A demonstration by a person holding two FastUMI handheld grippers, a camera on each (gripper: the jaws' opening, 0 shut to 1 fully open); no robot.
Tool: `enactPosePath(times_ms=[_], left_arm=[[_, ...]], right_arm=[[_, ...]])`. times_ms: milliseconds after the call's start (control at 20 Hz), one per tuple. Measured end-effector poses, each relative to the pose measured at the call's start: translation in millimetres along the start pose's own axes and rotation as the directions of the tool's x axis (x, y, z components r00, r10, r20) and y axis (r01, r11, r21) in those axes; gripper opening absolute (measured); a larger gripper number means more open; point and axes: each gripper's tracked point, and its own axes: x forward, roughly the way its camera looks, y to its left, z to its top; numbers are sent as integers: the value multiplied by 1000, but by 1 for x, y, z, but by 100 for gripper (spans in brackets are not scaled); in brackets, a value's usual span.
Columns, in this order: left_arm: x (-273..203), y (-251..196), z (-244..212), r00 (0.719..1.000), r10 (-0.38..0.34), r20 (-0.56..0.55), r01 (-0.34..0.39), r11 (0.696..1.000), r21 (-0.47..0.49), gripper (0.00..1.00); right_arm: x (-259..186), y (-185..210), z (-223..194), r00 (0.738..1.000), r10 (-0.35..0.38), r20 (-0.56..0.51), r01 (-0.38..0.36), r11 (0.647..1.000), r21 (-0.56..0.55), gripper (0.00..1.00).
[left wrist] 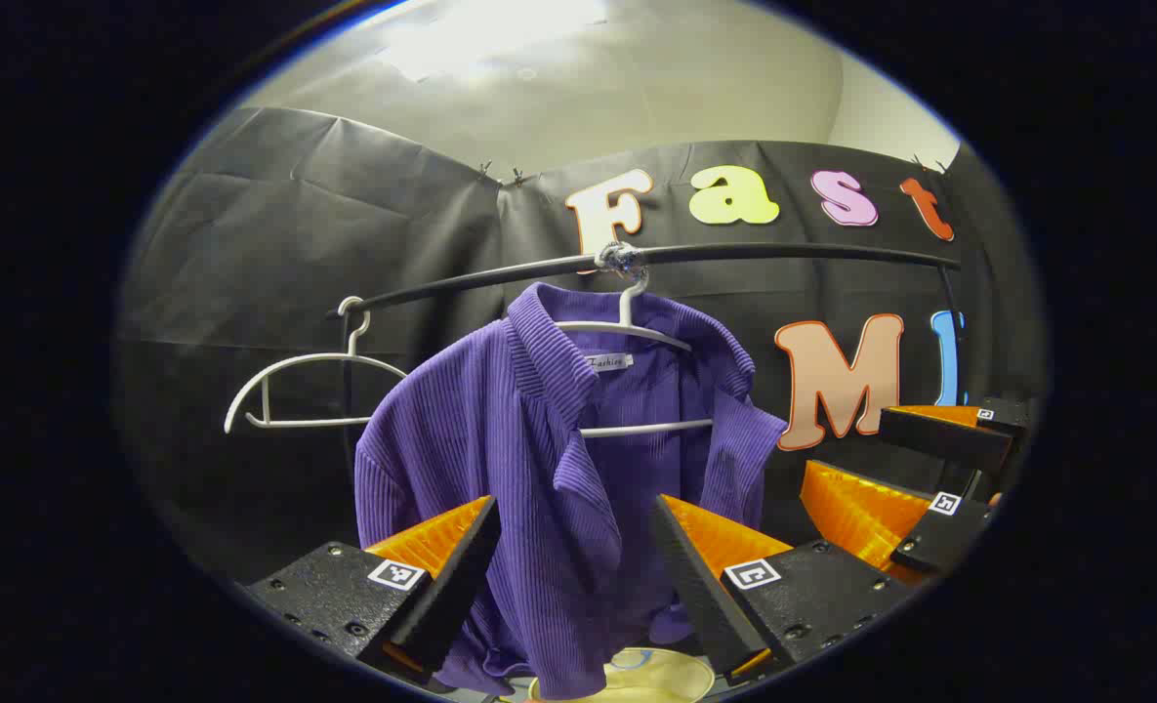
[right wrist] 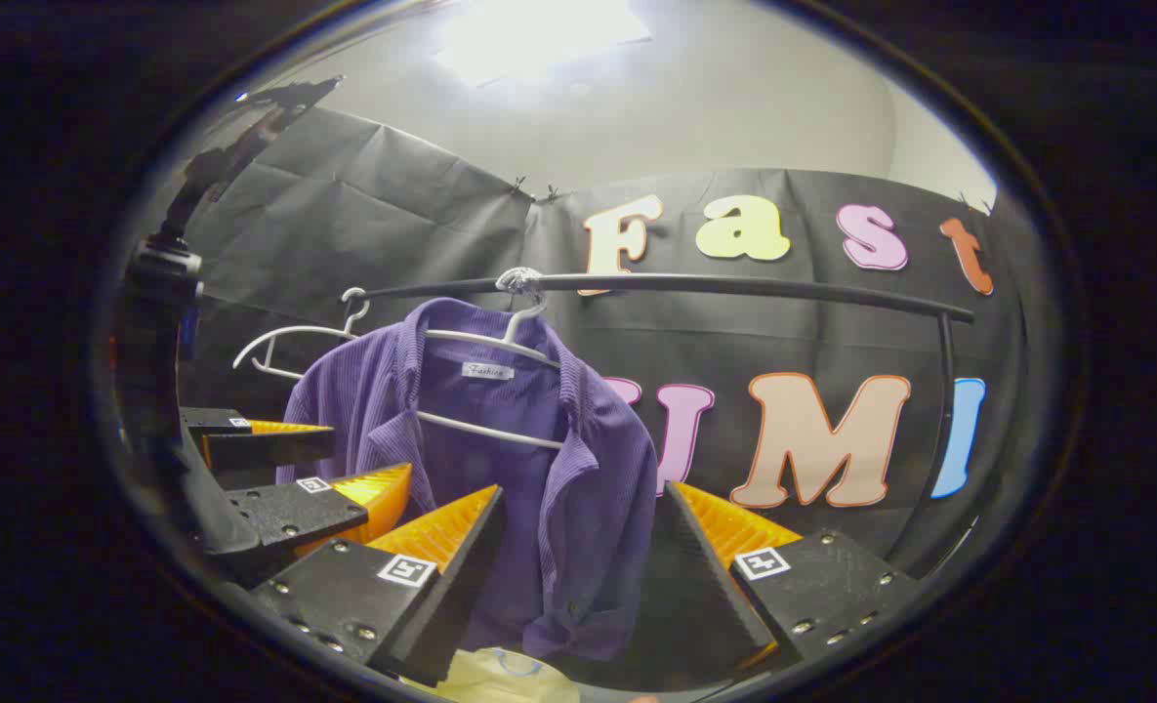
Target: Grasp the clothes on the hanger with both hands and then place them into the laundry hamper below.
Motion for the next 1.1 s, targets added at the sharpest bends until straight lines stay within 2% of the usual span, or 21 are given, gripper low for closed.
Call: enactPosePath(times_ms=[50,150,300,550,600,750,800,900,1050,1100], left_arm=[[-3,0,0,1000,1,-2,-1,1000,2,94],[-5,-1,1,1000,0,0,0,1000,1,93],[-9,-2,1,1000,-4,-3,4,1000,11,96],[-21,-4,0,999,-33,-18,33,999,15,93],[-23,-4,-2,999,-38,-22,38,999,17,96],[-26,-5,-3,998,-50,-33,50,999,14,93],[-27,-5,-4,998,-48,-35,48,999,16,93],[-22,-5,-11,998,-41,-50,42,999,17,96],[-12,-9,-20,998,-27,-64,28,999,16,93],[-6,-9,-23,998,-17,-63,18,1000,16,95]], right_arm=[[-1,1,1,1000,2,0,-2,1000,5,91],[-2,0,-1,1000,3,-3,-3,1000,9,95],[-6,-1,-1,1000,2,-9,-2,1000,10,92],[-16,-3,2,1000,-25,-8,25,1000,10,91],[-19,-4,2,999,-31,-10,31,999,13,95],[-24,-4,0,999,-40,-18,40,999,12,95],[-26,-4,-1,999,-41,-22,41,999,9,91],[-26,-4,-3,999,-43,-27,43,999,7,91],[-21,-7,-8,998,-48,-34,48,999,7,91],[-20,-10,-10,998,-52,-36,52,999,10,91]])
